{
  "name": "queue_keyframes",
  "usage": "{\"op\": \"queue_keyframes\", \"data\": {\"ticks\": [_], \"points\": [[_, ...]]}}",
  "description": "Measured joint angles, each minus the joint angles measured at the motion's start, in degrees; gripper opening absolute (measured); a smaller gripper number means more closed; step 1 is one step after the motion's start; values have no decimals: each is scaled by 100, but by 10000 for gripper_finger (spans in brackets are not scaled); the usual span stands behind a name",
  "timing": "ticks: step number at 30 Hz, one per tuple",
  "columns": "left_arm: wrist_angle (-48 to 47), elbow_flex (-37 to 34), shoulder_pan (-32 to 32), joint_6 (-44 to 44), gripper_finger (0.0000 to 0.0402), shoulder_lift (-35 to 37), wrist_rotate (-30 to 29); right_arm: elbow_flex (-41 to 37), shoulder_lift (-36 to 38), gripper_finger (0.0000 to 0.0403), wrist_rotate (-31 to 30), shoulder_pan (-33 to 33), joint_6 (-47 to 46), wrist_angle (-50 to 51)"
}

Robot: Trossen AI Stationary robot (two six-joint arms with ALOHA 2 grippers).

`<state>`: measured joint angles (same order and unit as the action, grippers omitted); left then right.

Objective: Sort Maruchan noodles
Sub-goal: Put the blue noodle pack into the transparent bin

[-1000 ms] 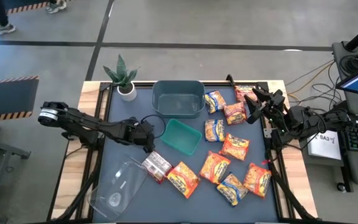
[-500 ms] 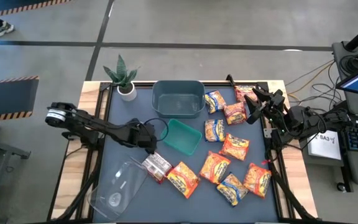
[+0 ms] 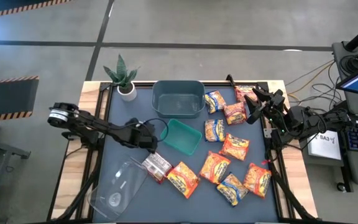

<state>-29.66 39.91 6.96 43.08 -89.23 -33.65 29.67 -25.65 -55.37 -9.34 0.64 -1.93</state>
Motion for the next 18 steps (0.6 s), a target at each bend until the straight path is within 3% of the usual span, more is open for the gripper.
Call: {"op": "queue_keyframes", "data": {"ticks": [5,18], "points": [[-34,-23,0,53,8,207,135,0,0,240,0,0,-3,-2],[-38,-40,12,-280,0,1546,85,2,0,240,0,0,-9,-2]]}}
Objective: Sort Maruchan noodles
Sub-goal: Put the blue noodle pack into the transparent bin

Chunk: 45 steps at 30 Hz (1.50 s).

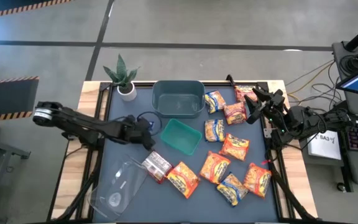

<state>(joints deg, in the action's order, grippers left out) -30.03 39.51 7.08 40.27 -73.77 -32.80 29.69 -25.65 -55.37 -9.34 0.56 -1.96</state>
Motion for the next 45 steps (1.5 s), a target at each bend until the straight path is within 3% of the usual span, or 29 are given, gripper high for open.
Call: {"op": "queue_keyframes", "data": {"ticks": [11,15,22,25,33,39,45], "points": [[1046,11,291,-1402,0,1447,-41,-2,0,240,0,0,2,-2],[1719,21,532,-1716,0,1970,525,-2,0,240,0,0,3,-2],[1679,787,1165,-1415,0,2309,1264,-2,0,240,0,0,7,-2],[958,1354,1524,-1024,0,2173,1336,-2,0,240,-2,0,7,-4],[-1536,2668,2651,1360,0,1287,1491,-2,0,240,0,0,0,-2],[-1803,2979,3314,2130,0,687,1609,-2,0,240,0,0,-4,-2],[-1684,2551,3590,2831,0,562,1517,-2,0,240,0,0,-13,-43]]}}
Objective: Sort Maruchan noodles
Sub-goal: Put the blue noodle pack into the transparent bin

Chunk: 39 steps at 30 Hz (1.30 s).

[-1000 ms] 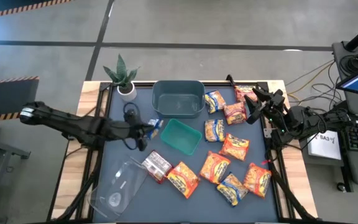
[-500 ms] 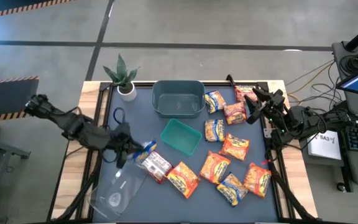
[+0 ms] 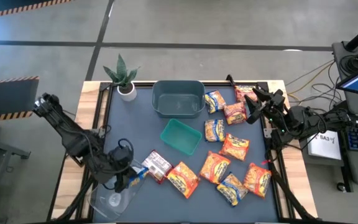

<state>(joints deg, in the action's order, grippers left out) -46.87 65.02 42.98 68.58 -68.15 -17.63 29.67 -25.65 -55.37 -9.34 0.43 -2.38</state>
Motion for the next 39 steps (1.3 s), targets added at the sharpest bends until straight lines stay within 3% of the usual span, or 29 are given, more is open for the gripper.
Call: {"op": "queue_keyframes", "data": {"ticks": [18,31,39], "points": [[2411,-2443,318,874,0,594,-83,0,0,240,0,0,9,-3],[1455,-2610,337,880,0,619,175,0,0,240,0,0,13,-3],[2171,-2653,352,1005,0,674,-44,0,0,240,-2,0,15,-3]]}}
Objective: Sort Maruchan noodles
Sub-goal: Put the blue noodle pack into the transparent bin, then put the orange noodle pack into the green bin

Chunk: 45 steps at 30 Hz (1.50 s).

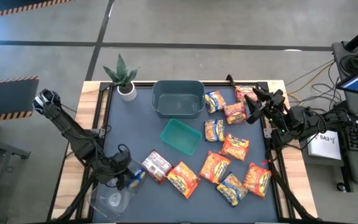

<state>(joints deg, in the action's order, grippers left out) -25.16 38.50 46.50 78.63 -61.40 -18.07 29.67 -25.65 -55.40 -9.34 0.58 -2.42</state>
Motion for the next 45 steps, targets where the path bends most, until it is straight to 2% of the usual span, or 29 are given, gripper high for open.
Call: {"op": "queue_keyframes", "data": {"ticks": [6,13,22,32,35,38,42,45], "points": [[10,-110,9,55,0,-78,-128,0,0,240,1,1,3,0],[672,-411,9,11,0,-79,-450,0,0,240,2,1,0,0],[593,-417,9,-85,3,-105,-539,0,0,240,2,2,-2,0],[412,-415,9,10,67,-129,-497,0,0,240,0,0,-2,-1],[231,-408,7,34,79,-85,-251,0,0,240,1,0,-11,-1],[-637,-263,7,544,79,-88,126,0,0,240,1,0,-12,0],[-1816,-66,7,1086,64,-356,728,0,0,240,2,1,-13,-1],[-1945,103,7,993,42,-588,960,0,0,240,0,2,-8,0]]}}
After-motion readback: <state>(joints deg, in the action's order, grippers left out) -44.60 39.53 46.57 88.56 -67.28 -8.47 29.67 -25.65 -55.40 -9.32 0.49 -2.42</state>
